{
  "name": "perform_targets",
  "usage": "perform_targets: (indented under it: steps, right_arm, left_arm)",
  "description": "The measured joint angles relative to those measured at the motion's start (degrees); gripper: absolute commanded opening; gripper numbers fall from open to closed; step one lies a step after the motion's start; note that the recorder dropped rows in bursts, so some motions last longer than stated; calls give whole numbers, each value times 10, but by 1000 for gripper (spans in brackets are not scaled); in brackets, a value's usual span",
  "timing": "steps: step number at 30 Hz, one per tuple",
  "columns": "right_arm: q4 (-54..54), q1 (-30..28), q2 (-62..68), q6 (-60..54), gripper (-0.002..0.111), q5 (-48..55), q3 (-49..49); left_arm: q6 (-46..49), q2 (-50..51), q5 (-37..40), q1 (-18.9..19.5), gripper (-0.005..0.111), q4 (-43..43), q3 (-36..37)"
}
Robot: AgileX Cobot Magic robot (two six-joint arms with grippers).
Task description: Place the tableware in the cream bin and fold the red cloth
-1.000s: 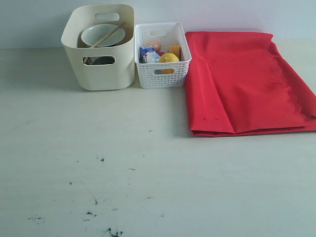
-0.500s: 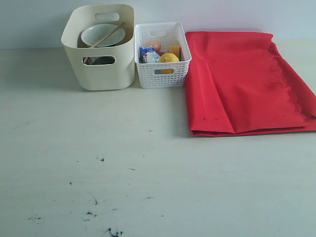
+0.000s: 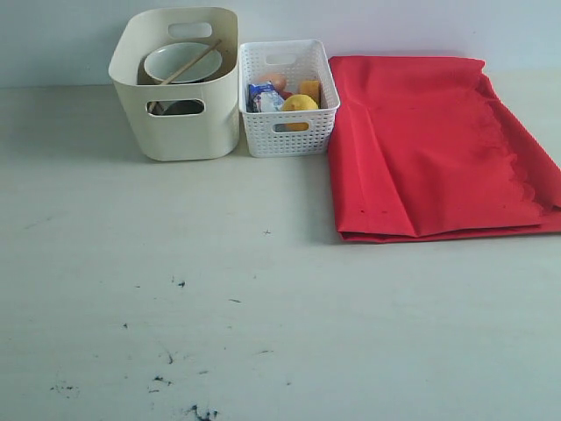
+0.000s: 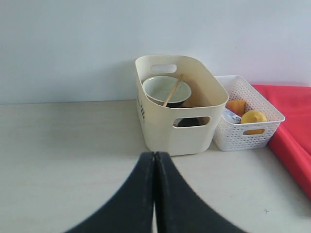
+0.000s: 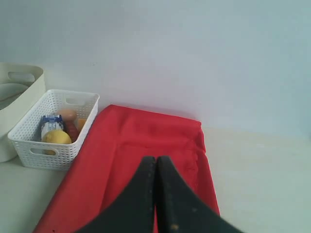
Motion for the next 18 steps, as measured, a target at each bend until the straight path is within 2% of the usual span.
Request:
perform_targets:
  steps: [8, 18]
  right_arm:
    - [2, 0, 0, 0, 0, 0, 0]
    - [2, 0, 0, 0, 0, 0, 0]
  left_arm:
    - [17, -154, -2, 0, 0, 17, 85]
    - [-28, -236, -75, 0, 0, 36, 181]
